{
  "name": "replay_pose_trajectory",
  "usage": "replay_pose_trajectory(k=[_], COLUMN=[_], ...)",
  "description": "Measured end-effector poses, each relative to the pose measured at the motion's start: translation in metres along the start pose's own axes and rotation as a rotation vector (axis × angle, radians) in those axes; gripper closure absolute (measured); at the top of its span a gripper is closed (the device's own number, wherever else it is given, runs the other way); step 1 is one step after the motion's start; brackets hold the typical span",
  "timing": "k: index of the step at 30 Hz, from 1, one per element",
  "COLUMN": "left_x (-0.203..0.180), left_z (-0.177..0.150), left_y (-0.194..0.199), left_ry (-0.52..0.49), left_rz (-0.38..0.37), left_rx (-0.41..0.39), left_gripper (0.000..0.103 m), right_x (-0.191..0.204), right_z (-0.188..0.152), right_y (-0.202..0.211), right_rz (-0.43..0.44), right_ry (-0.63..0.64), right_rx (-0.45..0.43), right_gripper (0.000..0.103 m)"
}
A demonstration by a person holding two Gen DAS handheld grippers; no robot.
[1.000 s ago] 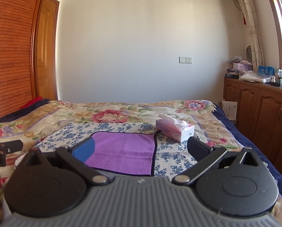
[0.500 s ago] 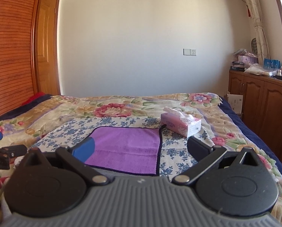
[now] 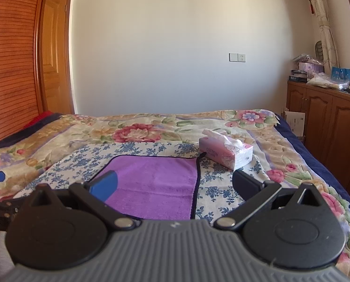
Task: Fold towel
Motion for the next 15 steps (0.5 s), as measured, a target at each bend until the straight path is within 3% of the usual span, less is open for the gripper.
replay_pose_trajectory(k=[15], left_x=[0.005], left_z=[0.010], left_y=[-0.031], left_ry=[0.004], left_rz=[-0.047], left_rx=[0.030], left_gripper=[0.000], right_x=[-0.001], right_z=[0.005], right_y=[-0.033], right_rz=[0.002], right_ry=[0.072], right_rx=[0.066], right_gripper=[0.000])
Point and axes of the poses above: each gripper's, at about its wrist camera, not at the fingertips, and y roughly against the way its jaws point, x to its left, z to its top, the point moved 3 cm from there along -y, roughly the way its jaws point, and after that the axes turned 12 degrees about -y, right-handed, at the moved point
